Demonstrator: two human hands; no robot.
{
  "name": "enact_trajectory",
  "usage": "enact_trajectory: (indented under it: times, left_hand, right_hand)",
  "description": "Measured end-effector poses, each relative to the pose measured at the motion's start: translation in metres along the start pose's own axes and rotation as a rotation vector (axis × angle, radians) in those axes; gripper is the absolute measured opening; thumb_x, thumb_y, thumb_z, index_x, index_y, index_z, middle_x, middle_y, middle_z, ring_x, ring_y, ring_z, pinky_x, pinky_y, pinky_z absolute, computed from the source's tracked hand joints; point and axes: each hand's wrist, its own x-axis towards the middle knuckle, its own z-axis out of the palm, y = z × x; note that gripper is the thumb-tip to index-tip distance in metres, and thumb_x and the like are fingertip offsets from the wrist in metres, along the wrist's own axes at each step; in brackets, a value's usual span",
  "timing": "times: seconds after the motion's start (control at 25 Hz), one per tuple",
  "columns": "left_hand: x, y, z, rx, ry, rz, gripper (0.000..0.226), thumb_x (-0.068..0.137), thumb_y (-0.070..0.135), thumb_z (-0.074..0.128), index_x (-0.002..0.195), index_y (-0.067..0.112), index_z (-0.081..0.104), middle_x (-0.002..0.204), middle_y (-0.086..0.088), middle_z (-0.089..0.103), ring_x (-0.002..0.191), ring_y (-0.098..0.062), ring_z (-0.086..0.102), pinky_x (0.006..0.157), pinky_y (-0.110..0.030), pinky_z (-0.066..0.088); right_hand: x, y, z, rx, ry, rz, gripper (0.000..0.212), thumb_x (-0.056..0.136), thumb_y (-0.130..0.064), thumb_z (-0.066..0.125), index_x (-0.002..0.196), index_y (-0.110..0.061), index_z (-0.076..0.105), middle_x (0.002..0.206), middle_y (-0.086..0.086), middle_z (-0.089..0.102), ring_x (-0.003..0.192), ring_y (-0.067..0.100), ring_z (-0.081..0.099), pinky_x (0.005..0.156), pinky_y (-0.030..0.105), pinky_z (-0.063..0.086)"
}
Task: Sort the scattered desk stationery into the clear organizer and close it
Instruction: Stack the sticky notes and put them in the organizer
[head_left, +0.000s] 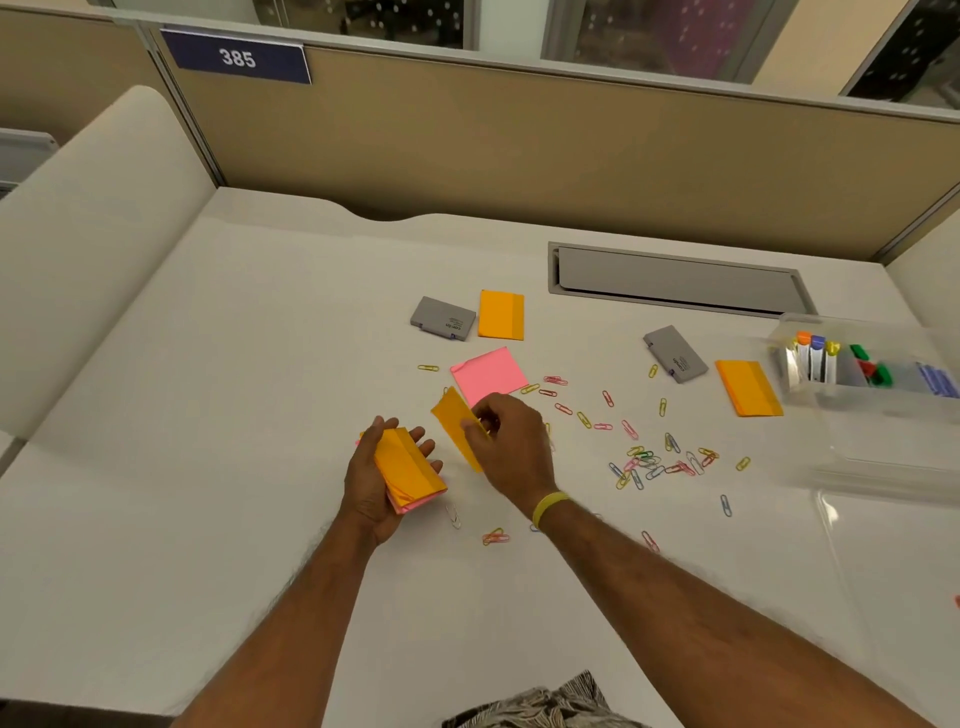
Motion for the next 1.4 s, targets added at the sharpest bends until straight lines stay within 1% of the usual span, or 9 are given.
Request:
enact_trajectory:
  times: [0.2,0.36,0.52,0.6,0.8,0.96,1.12,1.28,1.4]
  left_hand:
    - [-0.005,-0.01,0.015,-0.038,-0.066,-0.027,0.048,0.094,0.059,0.033,0.116,0.023,0.056,0.115,-0.013,0.063,0.098,-0.029,0.064,0.074,-0.041,0.057]
    - [-0.003,-0.011,0.019,-0.089,-0.057,-0.037,0.059,0.09,0.066,0.035,0.119,0.02,0.058,0.128,-0.017,0.06,0.116,-0.034,0.058,0.096,-0.048,0.048]
    - [-0.002,-0.007,0.022,-0.088,-0.095,-0.054,0.055,0.092,0.063,0.032,0.115,0.02,0.058,0.115,-0.016,0.064,0.097,-0.032,0.065,0.073,-0.045,0.059]
    - [-0.002,-0.005,0.022,-0.064,-0.108,-0.069,0.054,0.092,0.062,0.033,0.118,0.02,0.056,0.113,-0.017,0.064,0.095,-0.034,0.064,0.073,-0.047,0.058]
    - [-0.001,-0.002,0.023,0.019,-0.216,-0.21,0.066,0.09,0.063,0.038,0.135,0.016,0.049,0.122,-0.021,0.064,0.096,-0.037,0.067,0.088,-0.053,0.051]
    - [-0.009,-0.005,0.027,0.009,-0.306,-0.354,0.065,0.089,0.064,0.041,0.129,0.016,0.059,0.122,-0.022,0.062,0.1,-0.039,0.064,0.093,-0.055,0.047]
    - [-0.012,-0.005,0.029,-0.047,-0.325,-0.362,0.066,0.088,0.065,0.041,0.115,0.012,0.071,0.115,-0.022,0.065,0.096,-0.038,0.066,0.085,-0.049,0.054]
    - [-0.013,-0.002,0.032,0.005,-0.308,-0.344,0.063,0.089,0.065,0.038,0.1,0.017,0.077,0.103,-0.02,0.069,0.085,-0.036,0.069,0.075,-0.047,0.057]
    - [-0.011,-0.006,0.034,0.004,-0.305,-0.33,0.062,0.088,0.065,0.039,0.107,0.017,0.073,0.103,-0.019,0.069,0.087,-0.036,0.068,0.075,-0.047,0.057]
  right_hand:
    - [-0.028,-0.02,0.018,-0.135,-0.126,-0.331,0.017,0.087,-0.028,0.062,0.094,-0.013,0.068,0.086,0.002,0.062,0.08,0.018,0.06,0.065,0.031,0.051]
    - [-0.039,-0.022,0.022,-0.182,-0.153,-0.386,0.02,0.09,-0.028,0.058,0.103,-0.015,0.068,0.098,0.004,0.067,0.088,0.021,0.062,0.07,0.034,0.055]
    - [-0.031,-0.023,0.004,-0.22,-0.049,-0.405,0.021,0.09,-0.021,0.056,0.105,-0.014,0.069,0.097,0.004,0.068,0.088,0.021,0.061,0.073,0.034,0.053]
    - [-0.02,-0.019,-0.011,-0.205,-0.006,-0.416,0.017,0.087,-0.014,0.055,0.097,-0.013,0.07,0.092,0.003,0.067,0.087,0.02,0.057,0.074,0.033,0.048]
    - [-0.004,-0.008,-0.032,0.164,-0.085,-0.283,0.026,0.072,0.015,0.061,0.075,-0.01,0.066,0.099,0.006,0.061,0.1,0.016,0.057,0.083,0.012,0.043]
    - [0.005,-0.001,-0.028,0.409,-0.321,-0.166,0.033,0.071,0.02,0.059,0.072,-0.013,0.064,0.11,0.005,0.063,0.116,0.01,0.057,0.095,0.023,0.049]
    - [0.007,0.007,-0.023,0.231,-0.461,-0.271,0.026,0.076,0.016,0.061,0.077,-0.009,0.067,0.124,0.007,0.062,0.131,0.014,0.046,0.1,0.027,0.046]
    - [0.007,0.019,-0.022,0.026,-0.491,-0.363,0.018,0.086,-0.003,0.064,0.097,-0.014,0.073,0.131,0.009,0.059,0.136,0.023,0.042,0.104,0.035,0.044]
    - [0.006,0.026,-0.019,-0.115,-0.499,-0.414,0.021,0.091,-0.013,0.06,0.108,-0.018,0.072,0.136,0.007,0.056,0.137,0.024,0.038,0.107,0.033,0.035]
